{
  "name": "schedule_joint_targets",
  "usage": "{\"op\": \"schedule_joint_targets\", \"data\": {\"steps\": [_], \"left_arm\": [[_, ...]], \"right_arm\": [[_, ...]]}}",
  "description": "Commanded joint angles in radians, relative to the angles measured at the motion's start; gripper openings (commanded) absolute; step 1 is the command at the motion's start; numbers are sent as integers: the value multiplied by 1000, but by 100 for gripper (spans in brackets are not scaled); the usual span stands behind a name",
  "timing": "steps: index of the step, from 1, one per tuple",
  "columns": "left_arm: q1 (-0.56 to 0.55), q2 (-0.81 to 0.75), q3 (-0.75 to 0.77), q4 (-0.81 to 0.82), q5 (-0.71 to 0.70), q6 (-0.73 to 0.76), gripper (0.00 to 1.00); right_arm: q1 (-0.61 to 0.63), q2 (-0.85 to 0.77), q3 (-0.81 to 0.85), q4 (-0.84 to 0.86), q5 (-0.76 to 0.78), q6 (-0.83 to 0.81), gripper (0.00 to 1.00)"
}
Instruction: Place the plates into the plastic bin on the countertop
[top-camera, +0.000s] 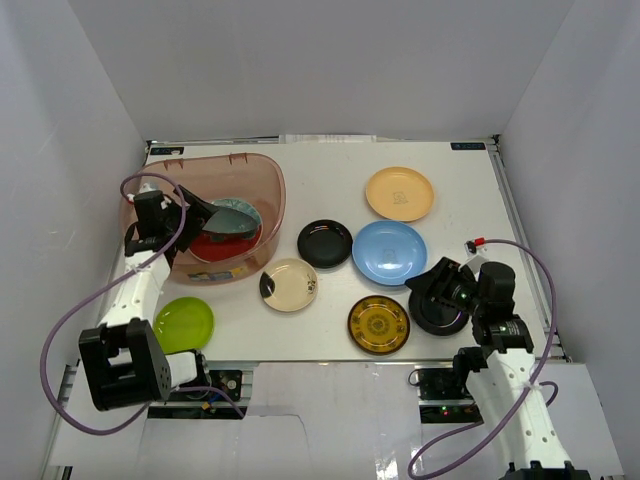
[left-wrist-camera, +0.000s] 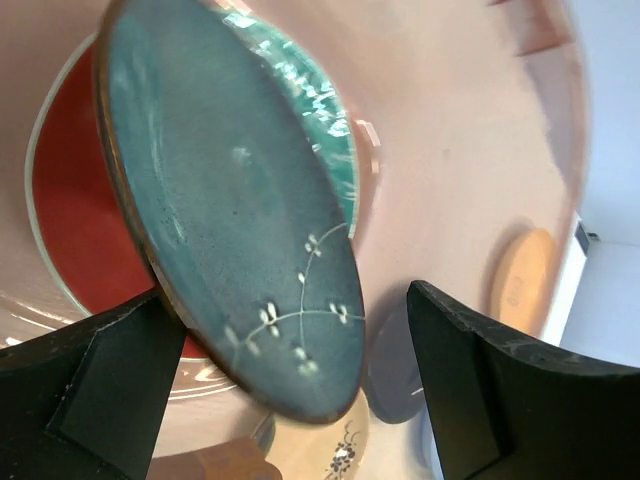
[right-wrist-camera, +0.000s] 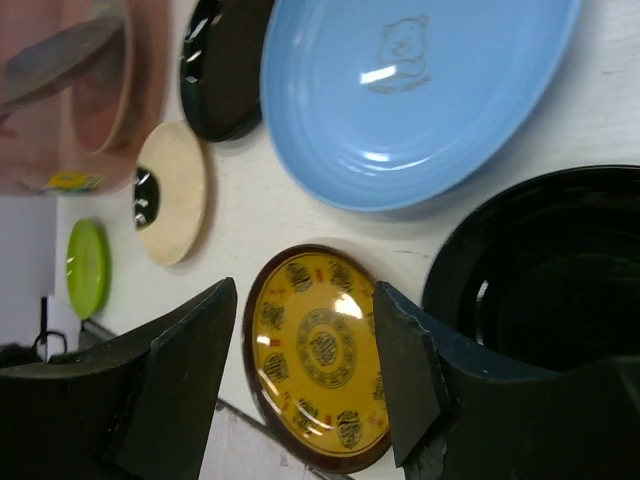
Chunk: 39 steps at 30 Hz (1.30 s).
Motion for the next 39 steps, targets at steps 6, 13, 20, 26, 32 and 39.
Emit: {"op": "schedule_joint_targets", "data": {"steps": [6, 13, 20, 26, 32, 39], "left_arm": [[-4, -137, -34, 3, -26, 69, 98], [-4, -129, -55, -8, 43, 62, 98], [-4, -123, -51, -81, 43, 115, 98], [-5, -150, -34, -152, -137, 126, 98], [-37, -206, -9, -150, -259, 155, 98], [-56, -170, -11, -104, -39, 183, 98]], "right_arm": [[2, 204, 89, 92, 327, -87, 65], [2, 402, 118, 196, 394, -141, 82], [3, 612, 146, 302, 382, -156, 77], [28, 725, 184, 376, 402, -147, 64], [82, 732, 226, 306, 469, -164, 54], [92, 591, 243, 246, 581, -205, 73]]}}
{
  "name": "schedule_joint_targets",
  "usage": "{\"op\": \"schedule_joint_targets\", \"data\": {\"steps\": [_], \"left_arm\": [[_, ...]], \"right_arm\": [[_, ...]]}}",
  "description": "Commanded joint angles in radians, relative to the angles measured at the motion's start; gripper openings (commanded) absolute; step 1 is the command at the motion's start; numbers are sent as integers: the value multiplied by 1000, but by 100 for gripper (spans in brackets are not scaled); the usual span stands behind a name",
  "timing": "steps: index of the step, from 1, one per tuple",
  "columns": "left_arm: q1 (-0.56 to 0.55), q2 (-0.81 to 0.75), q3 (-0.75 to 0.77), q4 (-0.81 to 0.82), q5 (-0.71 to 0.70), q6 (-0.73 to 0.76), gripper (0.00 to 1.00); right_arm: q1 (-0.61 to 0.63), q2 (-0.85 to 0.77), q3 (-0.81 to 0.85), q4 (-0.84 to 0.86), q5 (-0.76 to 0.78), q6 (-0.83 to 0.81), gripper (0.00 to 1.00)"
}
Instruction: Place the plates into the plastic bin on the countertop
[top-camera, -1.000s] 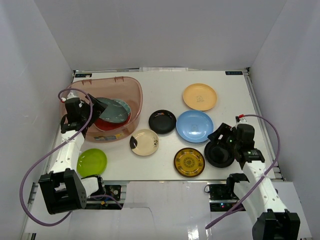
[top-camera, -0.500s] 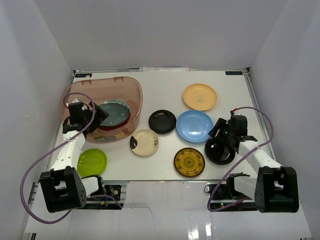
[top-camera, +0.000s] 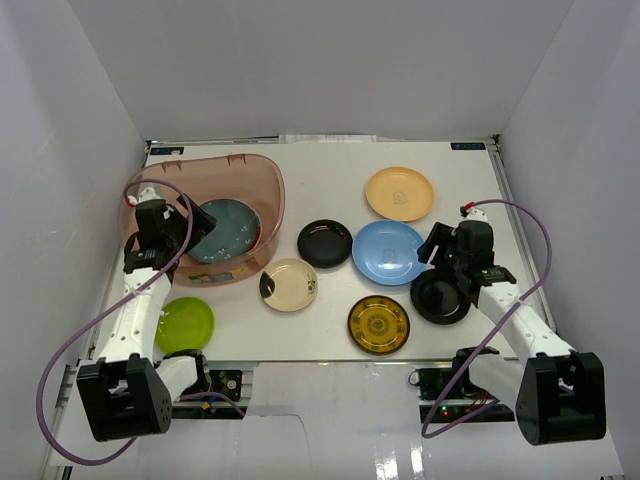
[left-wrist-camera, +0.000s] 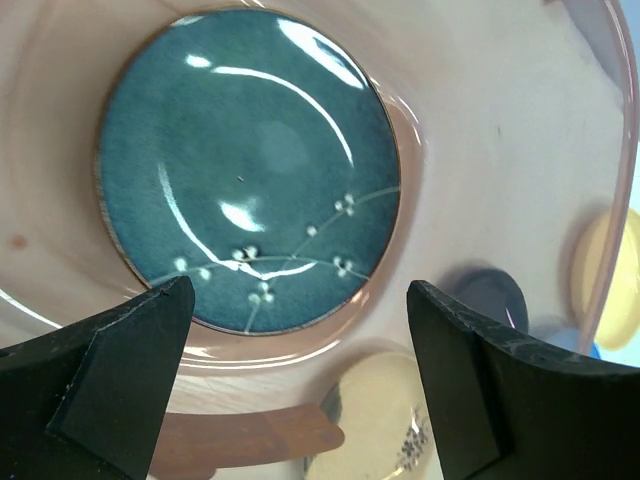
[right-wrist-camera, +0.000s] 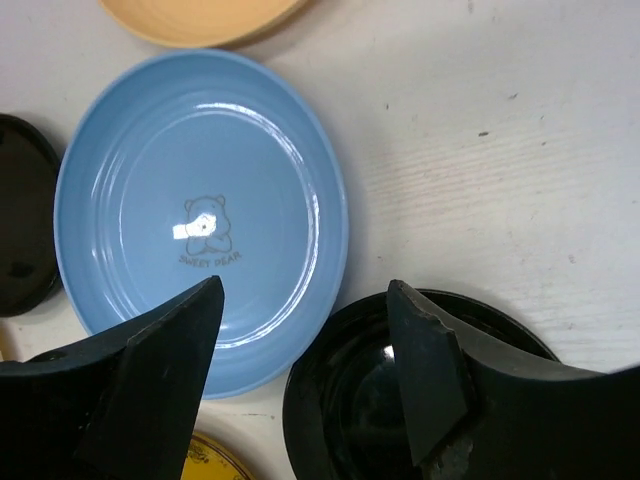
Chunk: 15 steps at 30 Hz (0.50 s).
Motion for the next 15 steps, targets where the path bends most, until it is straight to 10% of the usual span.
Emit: {"op": "schedule_joint_targets", "data": {"steps": [1, 12, 15], "left_arm": [[-9, 22, 31, 16, 128, 17, 98], [-139, -169, 143, 39, 460, 53, 94], [-265, -181, 162, 34, 510, 55, 85]], "right_arm": [[3, -9, 66, -19, 75, -47, 73], [2, 343, 164, 71, -1, -30, 53], [2, 349, 164, 103, -9, -8, 24]]}}
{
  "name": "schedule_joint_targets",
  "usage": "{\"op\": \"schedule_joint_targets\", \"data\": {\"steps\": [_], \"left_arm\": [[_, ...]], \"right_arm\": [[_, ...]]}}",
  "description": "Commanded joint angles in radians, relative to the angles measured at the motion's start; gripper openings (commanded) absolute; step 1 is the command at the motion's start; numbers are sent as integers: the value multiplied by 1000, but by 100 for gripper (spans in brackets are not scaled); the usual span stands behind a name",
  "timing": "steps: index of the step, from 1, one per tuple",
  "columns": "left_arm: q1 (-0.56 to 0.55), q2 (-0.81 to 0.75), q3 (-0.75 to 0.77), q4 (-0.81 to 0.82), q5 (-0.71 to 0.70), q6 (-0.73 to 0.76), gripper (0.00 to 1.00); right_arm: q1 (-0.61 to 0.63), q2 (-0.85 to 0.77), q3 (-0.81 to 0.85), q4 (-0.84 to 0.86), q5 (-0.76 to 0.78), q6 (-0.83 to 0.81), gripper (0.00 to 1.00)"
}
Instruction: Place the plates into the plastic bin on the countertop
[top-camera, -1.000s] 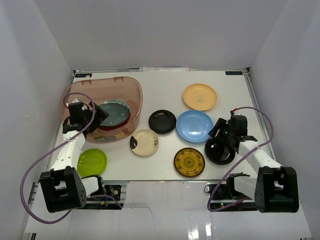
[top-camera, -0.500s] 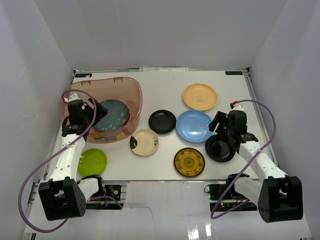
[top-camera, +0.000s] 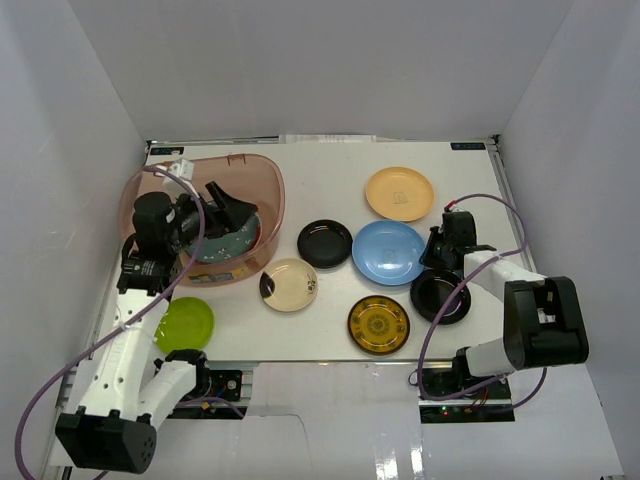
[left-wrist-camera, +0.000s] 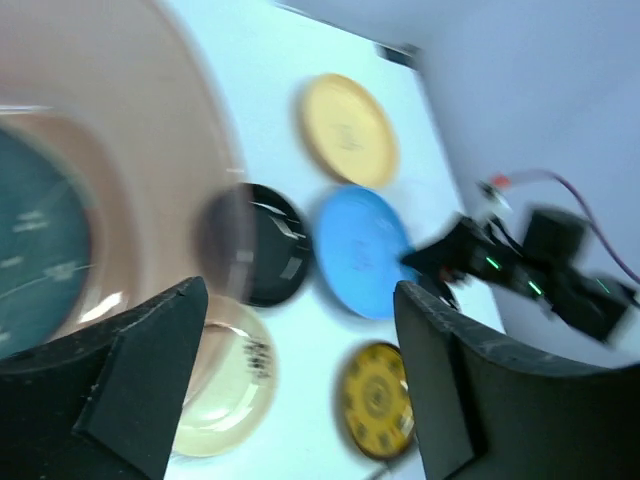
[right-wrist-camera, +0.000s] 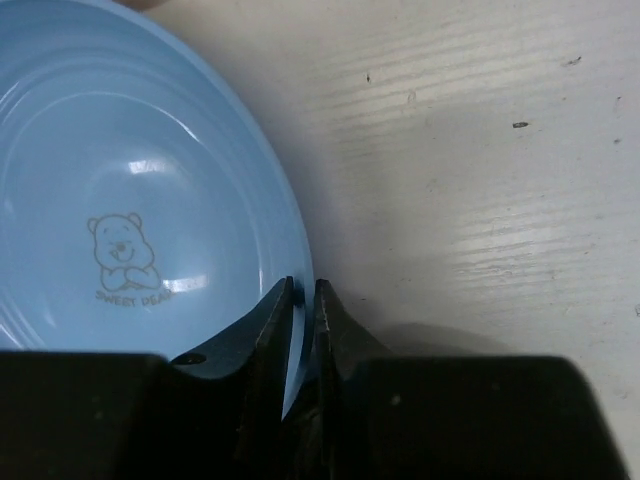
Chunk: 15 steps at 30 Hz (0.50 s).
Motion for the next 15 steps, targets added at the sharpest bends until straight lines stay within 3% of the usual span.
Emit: {"op": "schedule_joint_targets", "data": {"steps": [1, 2, 4, 8, 10, 15], "left_arm": [[-131, -22, 34, 3, 124, 22, 83], [-210, -15, 29, 2, 120, 15, 81], [-300, 17, 23, 3, 86, -7, 77], [-615, 107, 29, 3, -86, -16, 75], [-692, 153, 38, 2, -221, -19, 76], [-802, 342, 83, 48, -333, -32, 77]], "right_arm": [[1, -31, 33, 80, -13, 25, 18], [1, -74, 25, 84, -12, 40, 9], [1, -128, 15, 77, -9, 48, 8], [1, -302, 13, -15, -35, 46, 8], [1, -359, 4, -50, -87, 46, 8], [3, -511, -33, -101, -208, 66, 8]]}}
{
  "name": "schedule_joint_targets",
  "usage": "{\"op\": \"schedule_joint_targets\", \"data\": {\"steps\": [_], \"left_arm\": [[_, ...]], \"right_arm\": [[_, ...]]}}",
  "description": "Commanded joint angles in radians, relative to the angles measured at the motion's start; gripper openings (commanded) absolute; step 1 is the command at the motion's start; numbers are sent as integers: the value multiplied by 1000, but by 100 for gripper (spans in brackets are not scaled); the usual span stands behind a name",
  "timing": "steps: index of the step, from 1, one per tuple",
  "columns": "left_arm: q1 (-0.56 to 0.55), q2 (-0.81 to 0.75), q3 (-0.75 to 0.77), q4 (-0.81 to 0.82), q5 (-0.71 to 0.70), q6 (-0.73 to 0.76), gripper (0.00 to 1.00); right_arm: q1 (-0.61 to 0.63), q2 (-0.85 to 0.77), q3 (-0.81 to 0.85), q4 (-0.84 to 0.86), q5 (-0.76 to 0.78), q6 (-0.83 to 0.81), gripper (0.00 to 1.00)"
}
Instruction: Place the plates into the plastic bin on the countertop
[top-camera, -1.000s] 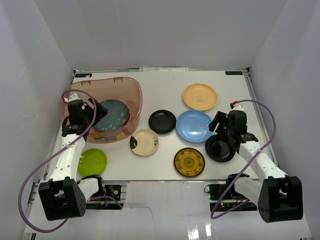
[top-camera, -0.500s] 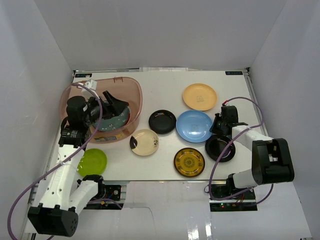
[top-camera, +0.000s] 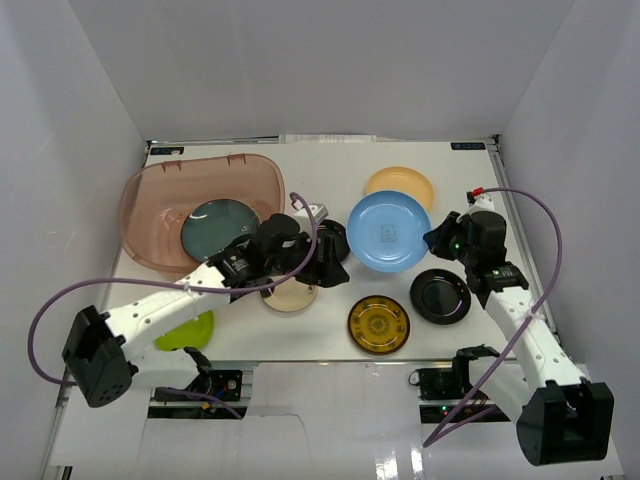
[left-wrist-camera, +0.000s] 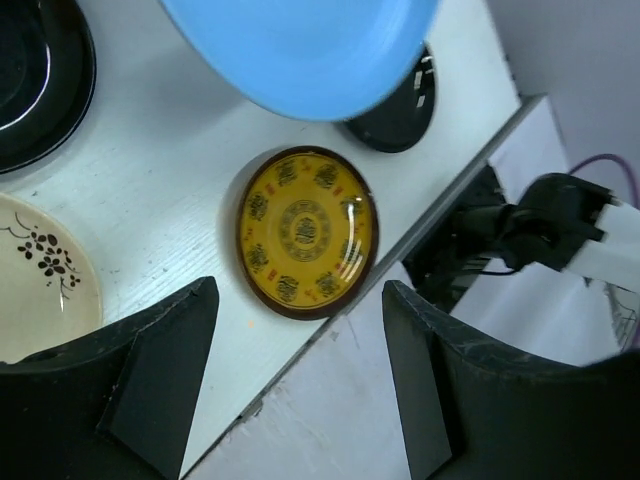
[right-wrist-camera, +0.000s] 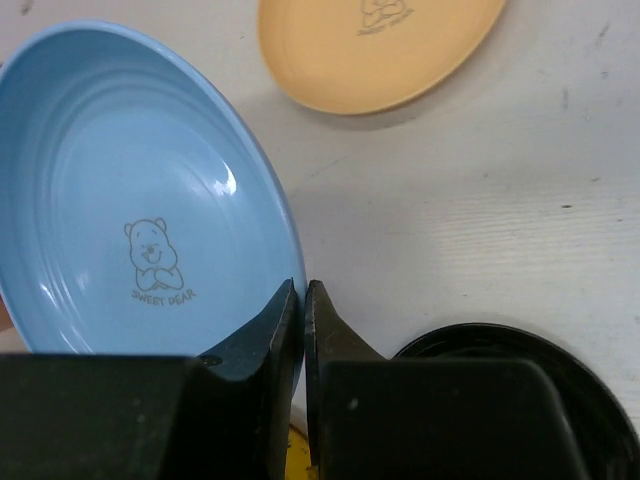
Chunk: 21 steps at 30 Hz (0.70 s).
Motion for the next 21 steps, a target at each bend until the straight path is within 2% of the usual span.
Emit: {"op": "schedule_joint_targets", "data": {"steps": [1, 4, 8, 10, 14, 17, 18, 19, 21], "left_arm": [[-26, 74, 63, 46, -132, -15, 77], [-32, 132, 70, 124, -135, -18, 76], [-30, 195, 84, 127, -219, -12, 69], [-32, 217, 80, 141, -254, -14, 63], [-30, 247, 76, 183, -304, -32, 62], [-32, 267, 76, 210, -311, -35, 41], [-32, 270, 78, 210, -324, -38, 20], [-30, 273, 81, 209, -331, -47, 11], [-32, 266, 89, 207, -338, -52, 0]], "right_arm": [[4, -69, -29, -42, -138, 32, 8], [6, -131, -43, -54, -197, 46, 8], [6, -156, -61, -35, -257, 60, 8], [6, -153, -75, -21, -293, 69, 8], [7, -159, -106, 8, -327, 78, 8], [7, -175, -120, 7, -333, 77, 8], [7, -179, -124, 5, -340, 75, 8], [7, -188, -127, 5, -342, 75, 8], [7, -198, -138, -4, -337, 71, 8]]}}
